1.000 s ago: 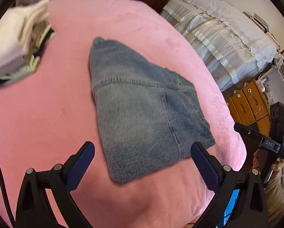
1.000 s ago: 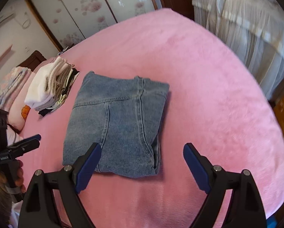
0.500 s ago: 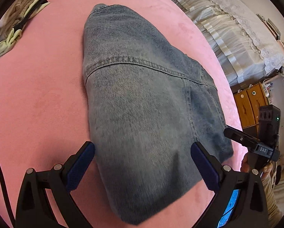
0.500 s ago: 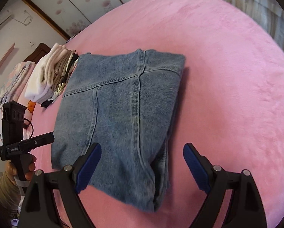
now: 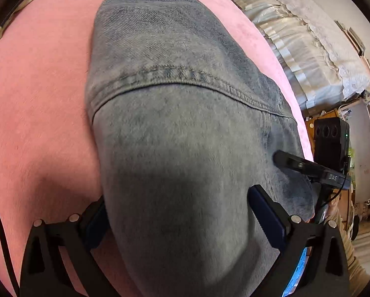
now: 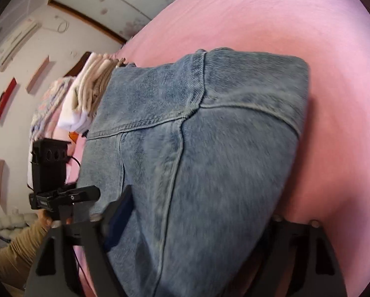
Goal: Fold large clothes
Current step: 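Grasp the folded jacket end with the left gripper while the right gripper grasps beside it, then lift the folded jacket with both grippers and carry it toward the clothes stack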
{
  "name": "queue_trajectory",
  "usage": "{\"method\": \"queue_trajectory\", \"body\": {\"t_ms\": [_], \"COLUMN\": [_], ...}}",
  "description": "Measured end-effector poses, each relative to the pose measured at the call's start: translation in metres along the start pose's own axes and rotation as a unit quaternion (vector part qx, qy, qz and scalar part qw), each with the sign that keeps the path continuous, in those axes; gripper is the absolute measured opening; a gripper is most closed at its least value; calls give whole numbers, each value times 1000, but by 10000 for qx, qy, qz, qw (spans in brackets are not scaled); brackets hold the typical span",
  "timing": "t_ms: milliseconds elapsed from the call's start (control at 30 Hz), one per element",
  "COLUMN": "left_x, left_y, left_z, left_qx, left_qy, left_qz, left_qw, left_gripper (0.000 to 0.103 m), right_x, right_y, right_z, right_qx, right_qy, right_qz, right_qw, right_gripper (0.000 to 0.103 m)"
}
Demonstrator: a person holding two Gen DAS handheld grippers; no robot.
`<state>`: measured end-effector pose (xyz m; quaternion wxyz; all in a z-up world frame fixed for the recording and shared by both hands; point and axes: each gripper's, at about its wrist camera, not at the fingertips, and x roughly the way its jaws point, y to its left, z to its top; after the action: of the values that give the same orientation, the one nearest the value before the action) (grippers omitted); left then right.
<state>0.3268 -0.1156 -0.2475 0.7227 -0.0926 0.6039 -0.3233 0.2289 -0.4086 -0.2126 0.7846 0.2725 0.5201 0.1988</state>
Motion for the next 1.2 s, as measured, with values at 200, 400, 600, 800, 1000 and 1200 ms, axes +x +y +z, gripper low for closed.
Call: {"method": "queue_trajectory", "body": {"t_ms": [200,400,600,800,1000,1200], "left_x": [-10,-41,-101,-165,-245,-333], "left_y": [-12,-46,-59,-52,-18,6], "left_z": [-6,-19,-59,-104,-127,-100], "left_qx": [17,361,423,314,17,173], "left_qy": [-357,-645,-526,-268,-372,-858], "left_qz": [501,826,927,971,1023,1325], "left_qw": [9981,9938,9934,9944,9941,9873], "left_gripper": [71,46,45,45,45,45], "right_x": [-6,-33,-55,-60,-52,-41], "right_y": [19,72,126,190,268,350], "right_z": [-4,-21,-60,-109,-114,-75], "right_qx": [-219,-633,-730,-790,-1086,-1542], "right_qy": [-173,-564,-489,-209,-24,-223], "right_qz": [-229,-642,-774,-530,-137,126], "right_qw": [9993,9943,9931,9952,9940,9877], "right_gripper": [34,20,19,19,19,19]}}
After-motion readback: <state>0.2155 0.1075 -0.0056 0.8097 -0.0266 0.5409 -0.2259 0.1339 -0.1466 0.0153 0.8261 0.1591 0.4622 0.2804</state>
